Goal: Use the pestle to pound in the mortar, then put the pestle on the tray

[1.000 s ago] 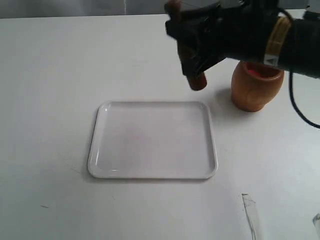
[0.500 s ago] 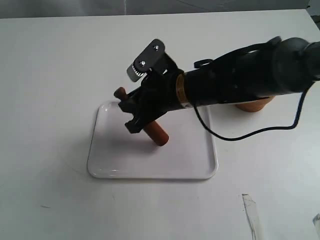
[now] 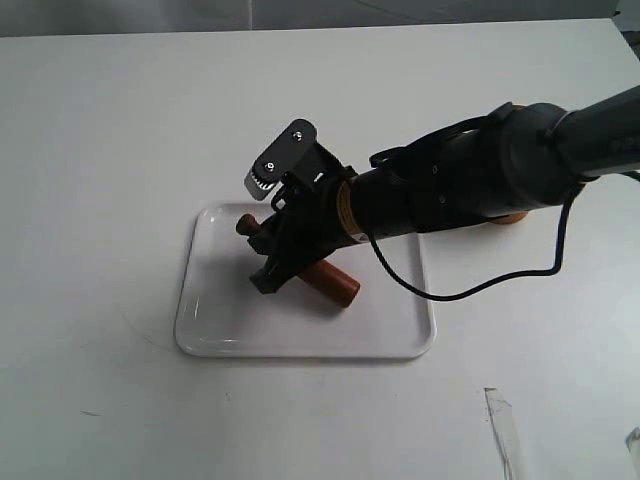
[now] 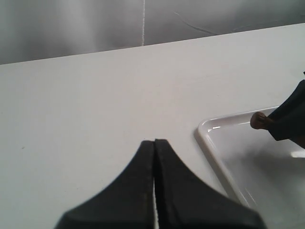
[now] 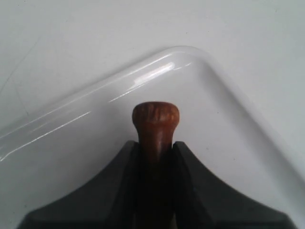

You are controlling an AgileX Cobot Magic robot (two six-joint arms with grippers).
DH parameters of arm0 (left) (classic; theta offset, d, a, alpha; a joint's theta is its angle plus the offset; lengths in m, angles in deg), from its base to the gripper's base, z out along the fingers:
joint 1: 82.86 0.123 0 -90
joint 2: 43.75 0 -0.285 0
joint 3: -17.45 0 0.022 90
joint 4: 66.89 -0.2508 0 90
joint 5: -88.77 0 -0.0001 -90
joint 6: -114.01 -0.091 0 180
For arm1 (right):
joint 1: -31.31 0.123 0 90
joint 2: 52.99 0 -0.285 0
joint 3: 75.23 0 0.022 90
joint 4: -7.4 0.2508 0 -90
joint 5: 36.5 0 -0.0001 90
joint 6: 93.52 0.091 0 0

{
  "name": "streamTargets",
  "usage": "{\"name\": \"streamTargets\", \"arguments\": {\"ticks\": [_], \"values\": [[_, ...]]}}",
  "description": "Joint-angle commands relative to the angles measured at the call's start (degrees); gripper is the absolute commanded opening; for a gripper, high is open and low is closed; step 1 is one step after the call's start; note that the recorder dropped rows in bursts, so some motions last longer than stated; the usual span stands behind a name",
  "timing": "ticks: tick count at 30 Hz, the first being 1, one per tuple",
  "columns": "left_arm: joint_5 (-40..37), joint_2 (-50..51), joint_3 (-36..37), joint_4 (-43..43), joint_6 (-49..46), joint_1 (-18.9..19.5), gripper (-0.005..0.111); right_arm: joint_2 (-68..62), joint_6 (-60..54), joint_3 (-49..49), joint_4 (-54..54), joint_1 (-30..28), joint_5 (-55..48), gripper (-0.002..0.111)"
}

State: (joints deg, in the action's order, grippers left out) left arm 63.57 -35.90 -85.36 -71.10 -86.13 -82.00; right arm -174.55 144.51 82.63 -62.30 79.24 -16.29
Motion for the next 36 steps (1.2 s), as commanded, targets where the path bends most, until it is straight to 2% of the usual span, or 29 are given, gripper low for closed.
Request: {"name": "streamTargets", "arguments": {"ticks": [1,5,11,14,19,24,30,36], "values": [[0.2,-0.1,0.0,0.4,0.5,-0.4,0.0,0.0,0.8,0.4,-0.6,0.2,-0.2,0.0],[0.2,-0.1,0.0,0.4,0.5,-0.4,0.0,0.0,1.6,0.4,-0.6,0.2,-0.2,0.008],[0.2,-0.1,0.0,0.4,0.5,-0.4,0.0,0.0,4.1,0.4,-0.6,0.2,-0.2,0.03],[0.2,-0.1,0.0,0.4,0.5,-0.4,0.0,0.0,4.5,0.4,-0.6,0.2,-0.2,0.034],[0.2,-0.1,0.0,0.4,0.5,-0.4,0.0,2.1,4.5,0.4,-0.6,0.2,0.1,0.031],[0.2,-0.1,0.0,0.4,0.5,-0.4,0.0,9.1,1.1,0.4,-0.8,0.2,0.0,0.001],[0.2,-0.1,0.0,0.4,0.5,-0.4,0.0,22.6,0.3,-1.5,-2.6,0.2,0.1,0.0],[0.2,-0.1,0.0,0.4,0.5,-0.4,0.0,38.7,0.3,-8.4,-6.9,0.2,0.1,0.0]]}}
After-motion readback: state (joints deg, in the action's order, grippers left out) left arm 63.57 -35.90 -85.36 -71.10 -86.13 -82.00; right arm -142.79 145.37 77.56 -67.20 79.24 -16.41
